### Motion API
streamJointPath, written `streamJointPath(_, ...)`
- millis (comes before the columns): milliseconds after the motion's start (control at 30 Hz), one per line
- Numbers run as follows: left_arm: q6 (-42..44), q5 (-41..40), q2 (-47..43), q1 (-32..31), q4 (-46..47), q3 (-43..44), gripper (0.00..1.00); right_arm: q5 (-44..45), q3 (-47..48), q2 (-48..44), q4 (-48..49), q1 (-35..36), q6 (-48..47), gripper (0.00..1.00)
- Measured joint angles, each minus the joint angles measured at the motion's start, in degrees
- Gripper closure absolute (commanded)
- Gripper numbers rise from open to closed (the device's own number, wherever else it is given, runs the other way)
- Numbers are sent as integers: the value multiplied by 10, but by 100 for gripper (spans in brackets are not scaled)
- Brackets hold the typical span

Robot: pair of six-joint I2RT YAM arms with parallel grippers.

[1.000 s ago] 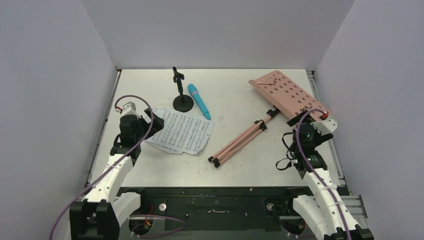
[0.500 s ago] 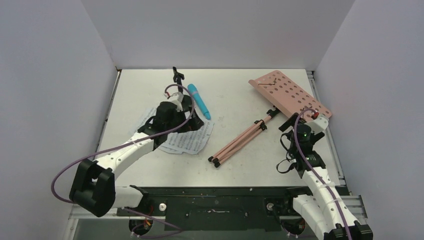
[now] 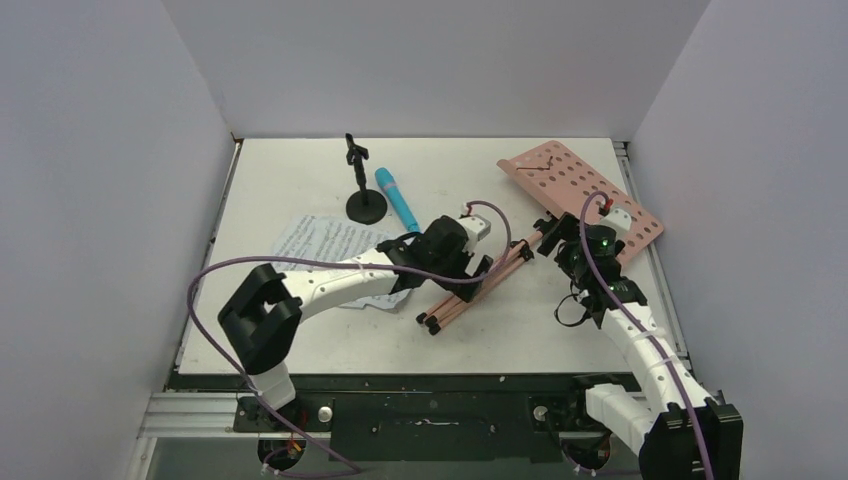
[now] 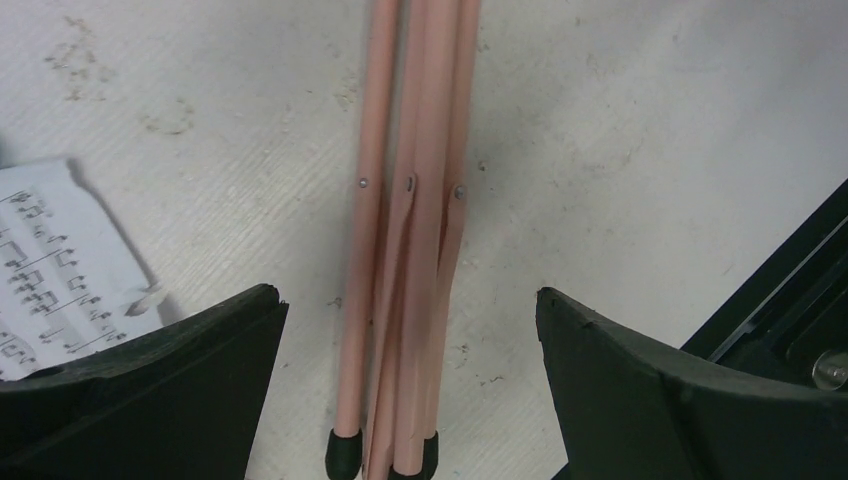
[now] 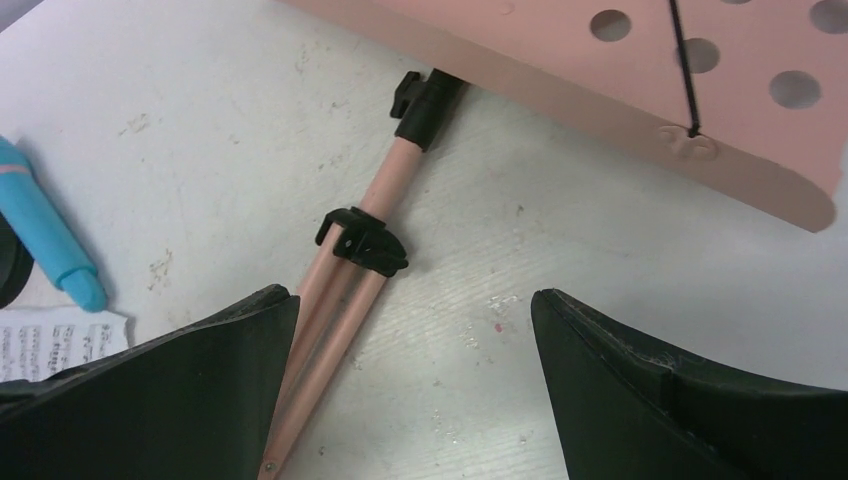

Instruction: Set up the instrument practice props

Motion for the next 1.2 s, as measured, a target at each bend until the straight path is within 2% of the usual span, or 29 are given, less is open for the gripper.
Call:
streamJointPath(133,24,12,52,-26,-27,35,0,-49,8,17,-1,-5,-2,10)
streamJointPath(167,29,14,66,-33,-33,45,6,-60,10,20,-1,-6,-2,10)
streamJointPath(433,32,16,131,-54,-45,56,23,-102,47,32,-17,-13,-3,10)
streamJointPath(500,31,14,136,-54,-47,56,30,-105,58,32,-22,-14,-5,10)
streamJointPath(600,31,2,137,-54,-45,53,49,-108,66,33,-27,-14,-7,10)
streamJointPath(633,31,-1,137,-53,-43,49,59,-110,70,34,-29,-14,-7,10)
streamJointPath(667,31,-4,136,-52,-39,44,65,-111,72,36,-30,-14,-7,10)
streamJointPath(967,21,-9,108,-51,-1,-9,83,-112,94,39,-43,-15,-9,10)
streamJointPath(1167,-3,-18,64,-54,-3,-64,88,-112,118,40,-51,-15,-14,10)
streamJointPath(1200,-10,-21,53,-54,-4,-79,94,-112,120,40,-51,-15,-14,10)
